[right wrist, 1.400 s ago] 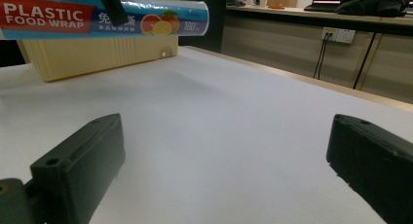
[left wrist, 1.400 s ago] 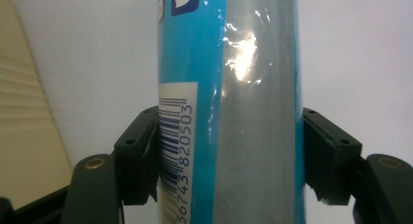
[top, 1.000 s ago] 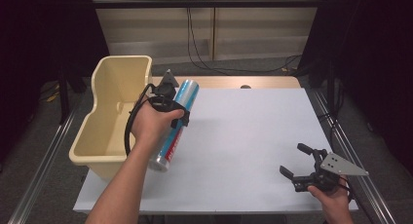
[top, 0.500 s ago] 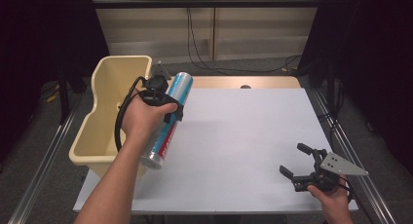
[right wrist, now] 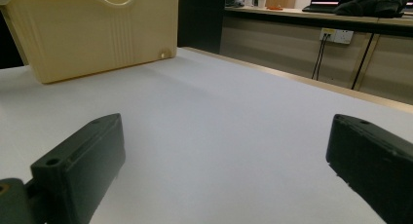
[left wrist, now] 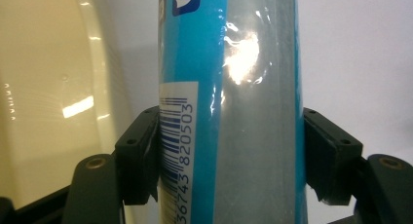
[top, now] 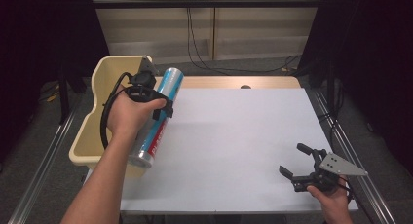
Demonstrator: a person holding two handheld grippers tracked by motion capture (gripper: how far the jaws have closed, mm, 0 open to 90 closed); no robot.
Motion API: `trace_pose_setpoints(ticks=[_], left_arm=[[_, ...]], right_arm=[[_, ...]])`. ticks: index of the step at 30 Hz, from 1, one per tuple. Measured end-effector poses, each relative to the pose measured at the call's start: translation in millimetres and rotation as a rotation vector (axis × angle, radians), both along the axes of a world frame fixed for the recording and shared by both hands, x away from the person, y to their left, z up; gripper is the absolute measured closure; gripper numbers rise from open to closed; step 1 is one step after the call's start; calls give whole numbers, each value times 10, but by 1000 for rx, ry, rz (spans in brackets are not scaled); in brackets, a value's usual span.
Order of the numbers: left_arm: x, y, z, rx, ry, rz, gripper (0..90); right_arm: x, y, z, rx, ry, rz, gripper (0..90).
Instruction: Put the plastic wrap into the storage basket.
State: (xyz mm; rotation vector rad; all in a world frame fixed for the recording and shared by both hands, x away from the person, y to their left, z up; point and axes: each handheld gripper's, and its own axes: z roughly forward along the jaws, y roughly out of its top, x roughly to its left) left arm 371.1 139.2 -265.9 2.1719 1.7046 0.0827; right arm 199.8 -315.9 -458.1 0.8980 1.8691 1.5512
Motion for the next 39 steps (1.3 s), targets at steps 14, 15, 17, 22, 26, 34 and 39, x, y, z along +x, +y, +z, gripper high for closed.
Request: trace_pose_setpoints(ticks=[14,15,17,22,26,34,39], left_arm=[[-13,267,80,11,-6,46,323],[-15,285,95,13,-4,50,323],[-24,320,117,14,-10,61,323],[-41,408,165,21,-13,75,322],[-49,475,177,13,-12,81,323],[-69,557,252,4,-17,98,323],[-84,616,313,7,-39,114,323]], right_arm=[[3,-5,2,2,-1,-2,3],[3,-4,0,2,0,-2,2],[5,-5,-1,3,1,-3,3],[5,-2,1,1,4,-2,3],[3,-3,2,1,2,-2,3],[8,-1,-1,2,4,-5,3],[6,0,-1,1,4,-2,3]])
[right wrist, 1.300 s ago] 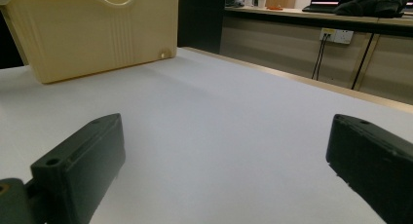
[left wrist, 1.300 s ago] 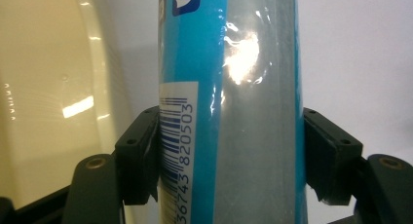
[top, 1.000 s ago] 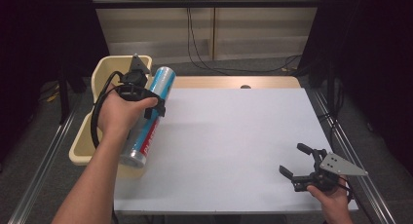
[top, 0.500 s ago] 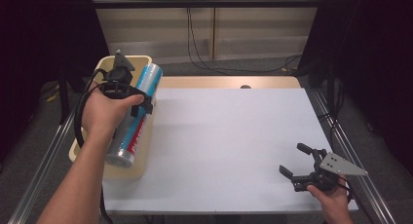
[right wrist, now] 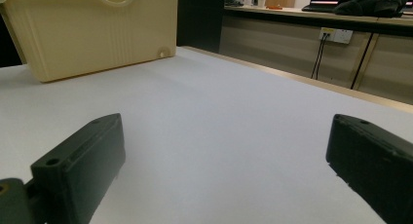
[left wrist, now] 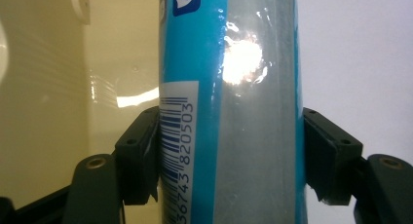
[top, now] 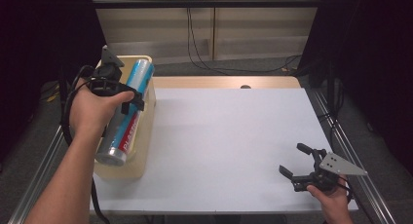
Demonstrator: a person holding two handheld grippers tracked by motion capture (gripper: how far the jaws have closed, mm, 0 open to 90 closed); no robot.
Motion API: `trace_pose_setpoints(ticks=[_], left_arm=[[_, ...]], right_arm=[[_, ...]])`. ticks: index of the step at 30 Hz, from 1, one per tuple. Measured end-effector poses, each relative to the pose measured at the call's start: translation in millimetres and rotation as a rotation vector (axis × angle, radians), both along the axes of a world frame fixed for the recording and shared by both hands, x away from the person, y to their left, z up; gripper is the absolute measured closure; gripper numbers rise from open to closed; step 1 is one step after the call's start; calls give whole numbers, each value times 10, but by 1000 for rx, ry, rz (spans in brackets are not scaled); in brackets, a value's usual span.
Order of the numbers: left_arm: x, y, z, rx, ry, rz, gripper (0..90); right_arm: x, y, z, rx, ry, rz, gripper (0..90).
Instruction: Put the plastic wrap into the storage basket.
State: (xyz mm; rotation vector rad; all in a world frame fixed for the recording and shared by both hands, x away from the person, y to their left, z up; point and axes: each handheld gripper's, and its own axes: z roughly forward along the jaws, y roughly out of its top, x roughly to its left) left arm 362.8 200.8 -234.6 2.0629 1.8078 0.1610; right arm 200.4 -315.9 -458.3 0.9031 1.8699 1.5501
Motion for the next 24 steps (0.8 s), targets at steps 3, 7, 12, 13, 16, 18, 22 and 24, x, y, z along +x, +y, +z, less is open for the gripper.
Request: trace_pose_setpoints(ticks=[3,7,12,13,16,18,22,24], left_arm=[[-7,45,24,8,-4,11,323],[-17,107,26,15,-7,30,323],[-28,175,-5,27,-2,40,323],[-29,178,-19,23,-5,53,323],[-29,201,-53,34,2,49,323],[-28,206,-79,32,1,63,323],[-22,228,-127,40,8,64,322],[-23,236,-158,45,11,66,322]], right_arm=[[1,-8,3,0,-3,-1,3],[0,-4,1,0,1,-1,3],[1,-1,1,2,0,-1,3],[1,-1,1,1,0,-2,3],[1,-1,2,2,0,-2,3],[-1,-2,1,-1,-1,0,3],[0,-4,2,1,1,1,3],[0,-2,2,-2,-1,0,3]])
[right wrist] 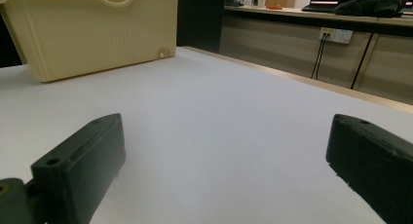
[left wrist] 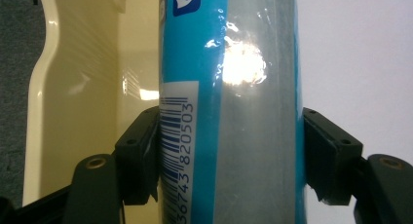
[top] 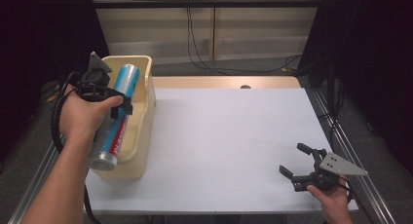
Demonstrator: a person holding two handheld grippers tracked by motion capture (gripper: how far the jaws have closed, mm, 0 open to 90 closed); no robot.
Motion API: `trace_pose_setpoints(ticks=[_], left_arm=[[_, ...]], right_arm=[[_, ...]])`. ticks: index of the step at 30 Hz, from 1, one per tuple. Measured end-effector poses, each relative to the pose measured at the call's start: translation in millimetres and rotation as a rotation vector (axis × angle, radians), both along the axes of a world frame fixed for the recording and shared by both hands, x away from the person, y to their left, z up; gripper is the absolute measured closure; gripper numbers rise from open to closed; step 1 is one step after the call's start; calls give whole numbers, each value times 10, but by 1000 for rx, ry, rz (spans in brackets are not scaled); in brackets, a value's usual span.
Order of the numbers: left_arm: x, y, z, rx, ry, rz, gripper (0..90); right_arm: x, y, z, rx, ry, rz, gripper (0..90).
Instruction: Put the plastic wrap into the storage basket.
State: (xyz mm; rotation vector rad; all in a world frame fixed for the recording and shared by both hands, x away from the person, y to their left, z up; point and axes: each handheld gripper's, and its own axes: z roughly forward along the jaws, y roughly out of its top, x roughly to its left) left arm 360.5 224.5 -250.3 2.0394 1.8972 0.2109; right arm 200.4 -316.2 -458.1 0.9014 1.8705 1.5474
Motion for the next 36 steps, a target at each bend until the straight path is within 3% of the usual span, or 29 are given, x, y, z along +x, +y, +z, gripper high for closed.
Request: trace_pose_setpoints(ticks=[23,36], left_arm=[[-69,80,-348,-13,84,9,322],[-75,61,-384,-16,114,14,321]], right_arm=[[-6,15,3,-3,-2,1,5],[-8,18,4,-4,2,4,6]])
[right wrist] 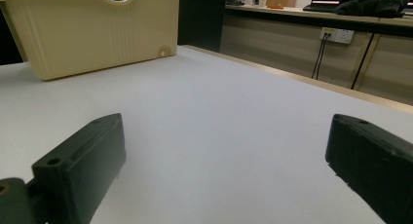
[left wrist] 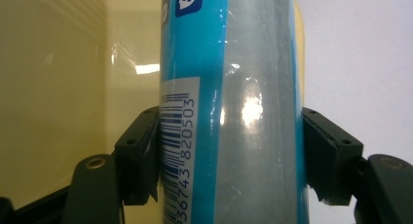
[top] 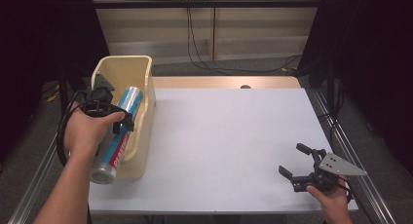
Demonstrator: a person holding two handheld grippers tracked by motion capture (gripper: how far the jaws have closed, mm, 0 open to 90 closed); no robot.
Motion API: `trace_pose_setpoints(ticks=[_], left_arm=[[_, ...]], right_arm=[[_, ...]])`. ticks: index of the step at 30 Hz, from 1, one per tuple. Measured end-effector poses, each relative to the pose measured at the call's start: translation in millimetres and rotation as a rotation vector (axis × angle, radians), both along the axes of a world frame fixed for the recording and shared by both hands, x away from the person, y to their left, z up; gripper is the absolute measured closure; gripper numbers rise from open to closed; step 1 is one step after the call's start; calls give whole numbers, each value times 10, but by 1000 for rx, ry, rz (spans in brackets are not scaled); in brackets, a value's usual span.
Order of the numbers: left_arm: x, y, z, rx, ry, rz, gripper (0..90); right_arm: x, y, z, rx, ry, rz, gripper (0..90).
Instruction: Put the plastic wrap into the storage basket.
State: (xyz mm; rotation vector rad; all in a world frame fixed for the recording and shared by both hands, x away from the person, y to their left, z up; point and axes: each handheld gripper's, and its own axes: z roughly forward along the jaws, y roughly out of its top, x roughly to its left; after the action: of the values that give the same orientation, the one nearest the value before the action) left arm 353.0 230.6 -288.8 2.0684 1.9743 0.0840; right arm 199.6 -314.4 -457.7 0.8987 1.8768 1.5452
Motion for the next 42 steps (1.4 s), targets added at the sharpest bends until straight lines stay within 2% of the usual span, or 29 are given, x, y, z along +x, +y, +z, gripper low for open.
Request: trace_pose_setpoints(ticks=[20,21,22,23,24,25,26,27,31,42], left_arm=[[31,7,-5,-8,30,22,315],[31,3,22,-9,16,19,321],[26,6,91,-28,-12,23,357],[23,14,175,-73,-51,19,412],[17,-2,249,-80,-61,15,406],[18,-41,292,-46,-50,-2,397],[22,-73,309,-34,-30,-15,361],[25,-94,319,-51,-22,-19,344],[30,-178,308,-74,-44,-35,334],[43,-415,355,-86,-57,-87,299]], right_arm=[[9,-2,-6,-7,-2,1,7],[10,-2,-7,-7,-2,1,7],[11,-1,-8,-6,-2,2,7],[12,0,-8,-7,-2,3,6],[12,1,-9,-6,-1,3,7],[13,2,-10,-8,0,4,6],[14,5,-10,-8,-1,3,6],[12,10,-9,-4,0,3,7],[2,2,-6,-11,-3,5,6],[4,-3,-2,-6,-1,0,6]])
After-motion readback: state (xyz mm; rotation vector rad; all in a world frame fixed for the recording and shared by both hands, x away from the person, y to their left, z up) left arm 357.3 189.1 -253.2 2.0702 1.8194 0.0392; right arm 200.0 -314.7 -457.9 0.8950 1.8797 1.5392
